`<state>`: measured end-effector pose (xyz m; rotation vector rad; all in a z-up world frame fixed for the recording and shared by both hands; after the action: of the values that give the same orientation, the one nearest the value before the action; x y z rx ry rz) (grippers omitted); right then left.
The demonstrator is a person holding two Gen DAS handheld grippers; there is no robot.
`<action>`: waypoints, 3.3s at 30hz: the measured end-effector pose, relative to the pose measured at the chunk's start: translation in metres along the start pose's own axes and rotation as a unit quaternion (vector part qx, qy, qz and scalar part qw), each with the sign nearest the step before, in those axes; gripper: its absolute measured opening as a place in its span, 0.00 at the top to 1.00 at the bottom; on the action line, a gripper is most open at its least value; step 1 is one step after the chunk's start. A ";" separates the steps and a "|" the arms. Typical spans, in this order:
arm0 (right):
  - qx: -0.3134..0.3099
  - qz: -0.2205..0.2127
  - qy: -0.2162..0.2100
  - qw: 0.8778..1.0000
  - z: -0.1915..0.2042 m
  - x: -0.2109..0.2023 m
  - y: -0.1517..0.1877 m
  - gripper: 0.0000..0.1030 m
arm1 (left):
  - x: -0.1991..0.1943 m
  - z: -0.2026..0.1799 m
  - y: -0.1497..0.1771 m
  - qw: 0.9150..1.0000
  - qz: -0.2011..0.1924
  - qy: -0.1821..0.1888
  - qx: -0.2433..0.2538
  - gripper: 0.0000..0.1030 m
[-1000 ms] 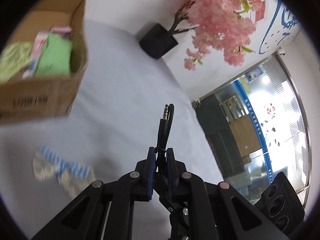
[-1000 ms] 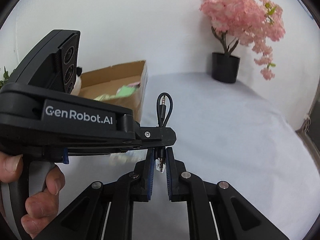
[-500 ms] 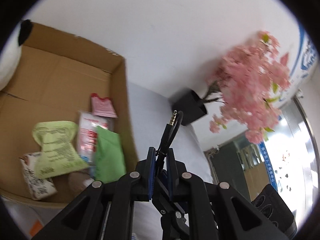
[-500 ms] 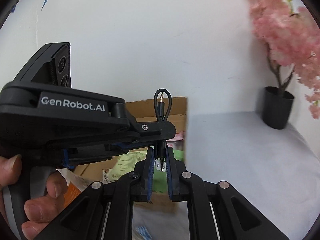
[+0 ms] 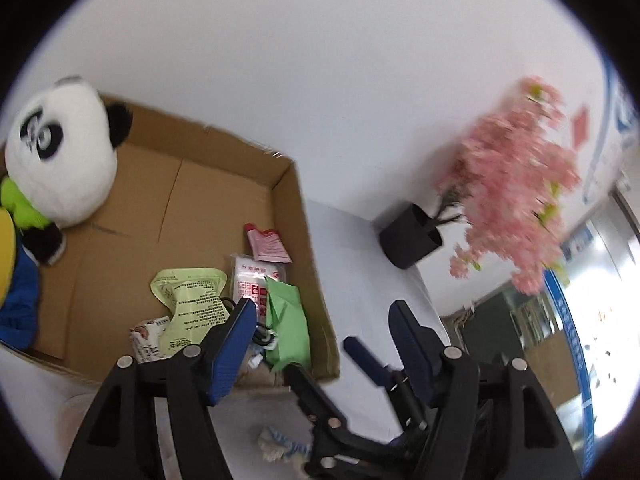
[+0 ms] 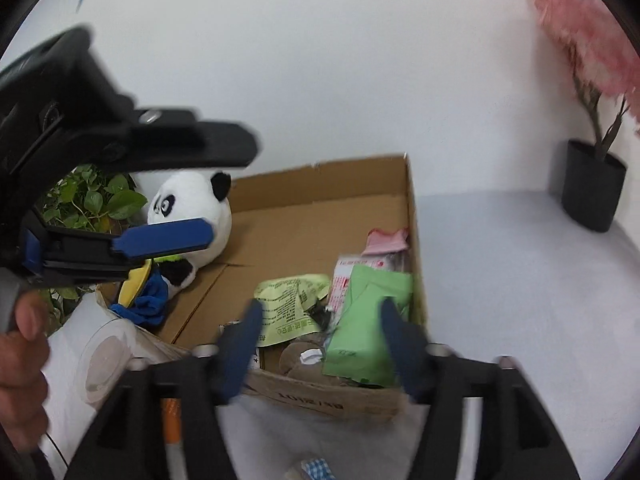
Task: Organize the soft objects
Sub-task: 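Carry the black cable into the cardboard box and release it, then move the right gripper to the gingham lace sachet and grasp it, then carry the gingham lace sachet into the box and release it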
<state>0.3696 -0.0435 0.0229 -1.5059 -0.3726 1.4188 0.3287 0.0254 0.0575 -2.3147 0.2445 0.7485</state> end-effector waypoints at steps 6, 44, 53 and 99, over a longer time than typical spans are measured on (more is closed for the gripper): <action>-0.052 -0.033 -0.034 0.998 0.016 -0.066 0.030 0.00 | -0.087 -0.001 0.053 0.986 -0.058 -0.084 0.129 0.33; -0.015 0.183 -0.036 0.982 0.113 -0.092 0.185 0.87 | -0.094 0.108 0.214 0.985 0.164 0.050 -0.033 0.28; -0.038 0.181 -0.066 0.981 0.141 -0.144 0.205 0.35 | -0.083 0.106 0.238 0.973 0.205 0.090 -0.060 0.30; -0.063 0.021 0.107 0.992 -0.023 -0.040 0.022 0.92 | 0.067 -0.005 0.045 0.995 0.057 0.077 0.009 0.92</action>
<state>0.3703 -0.0943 0.0241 -1.7593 -0.3040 1.2699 0.3689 -0.0094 -0.0030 -2.3591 0.4547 0.6215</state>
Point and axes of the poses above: each gripper's, at about its wrist camera, not at the fingertips, and x roughly the way its jaws point, z to its left, y to its underside, the point moved 3 cm from there along x, roughly the way its jaws point, and after that the axes turned 4 degrees about -x, right-handed, at the moved point
